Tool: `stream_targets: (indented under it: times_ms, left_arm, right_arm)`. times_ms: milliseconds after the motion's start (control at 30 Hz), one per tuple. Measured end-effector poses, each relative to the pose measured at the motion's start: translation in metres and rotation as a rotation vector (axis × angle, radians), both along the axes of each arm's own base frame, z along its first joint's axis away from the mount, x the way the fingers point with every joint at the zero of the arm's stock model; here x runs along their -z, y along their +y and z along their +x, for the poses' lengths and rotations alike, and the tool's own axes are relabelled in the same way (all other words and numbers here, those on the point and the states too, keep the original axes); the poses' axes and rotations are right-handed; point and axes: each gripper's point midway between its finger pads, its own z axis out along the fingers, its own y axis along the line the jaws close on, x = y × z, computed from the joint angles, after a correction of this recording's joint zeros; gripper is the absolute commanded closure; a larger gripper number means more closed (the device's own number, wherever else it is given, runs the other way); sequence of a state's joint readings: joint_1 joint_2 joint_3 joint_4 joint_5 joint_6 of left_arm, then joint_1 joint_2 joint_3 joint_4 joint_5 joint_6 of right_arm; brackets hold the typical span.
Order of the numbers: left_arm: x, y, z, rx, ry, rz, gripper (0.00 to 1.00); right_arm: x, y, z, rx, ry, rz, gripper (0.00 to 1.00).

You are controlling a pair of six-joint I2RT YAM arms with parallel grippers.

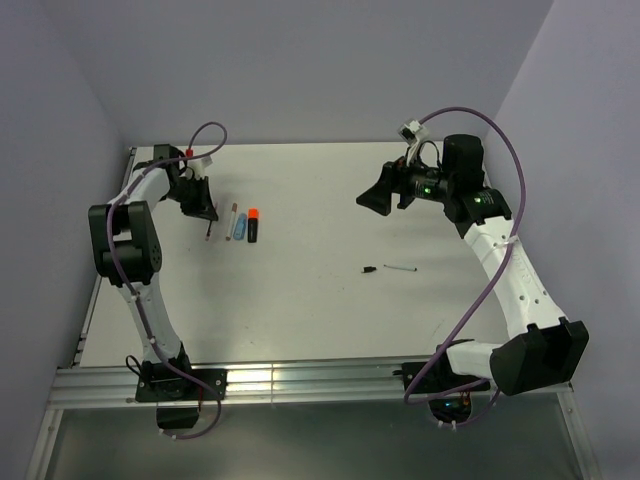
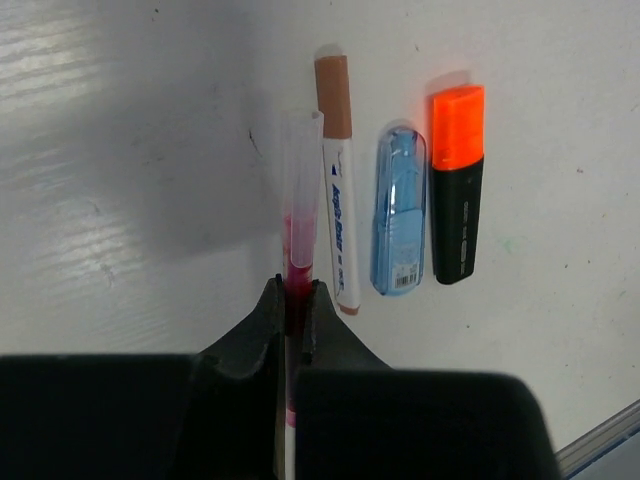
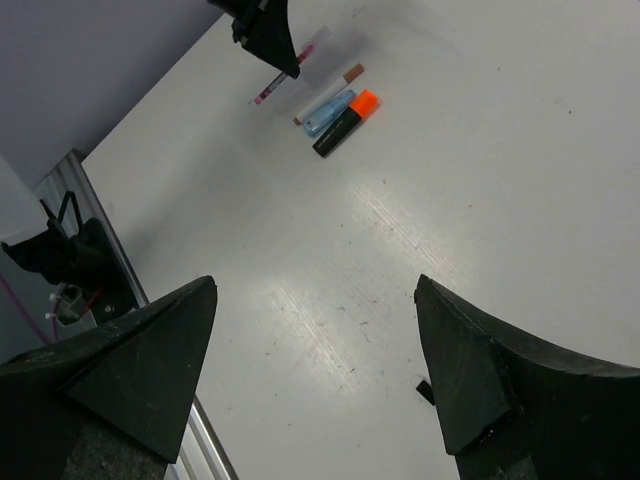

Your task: Insert the pens into the pen caps

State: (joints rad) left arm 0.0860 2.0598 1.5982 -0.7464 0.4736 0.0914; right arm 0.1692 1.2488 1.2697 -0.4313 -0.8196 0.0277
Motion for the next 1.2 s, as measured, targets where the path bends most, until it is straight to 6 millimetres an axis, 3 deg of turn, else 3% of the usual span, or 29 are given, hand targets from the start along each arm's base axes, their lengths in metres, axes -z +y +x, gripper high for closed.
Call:
stream_targets:
  times_ms: [500,1200]
  left_arm:
    - [0.033,-0.017,0.013,-0.090,0.090,-0.101,0.92]
    - [0.033,-0.021,0.019,-0.120,0.090,-0.123,0.75]
  right_arm:
    - [0.003,-0.002,0.000,-0.001,-0.007,-0.019,0.12]
    - [0.006,-0.004,0.000,0.003,-0.006,-0.032,0.12]
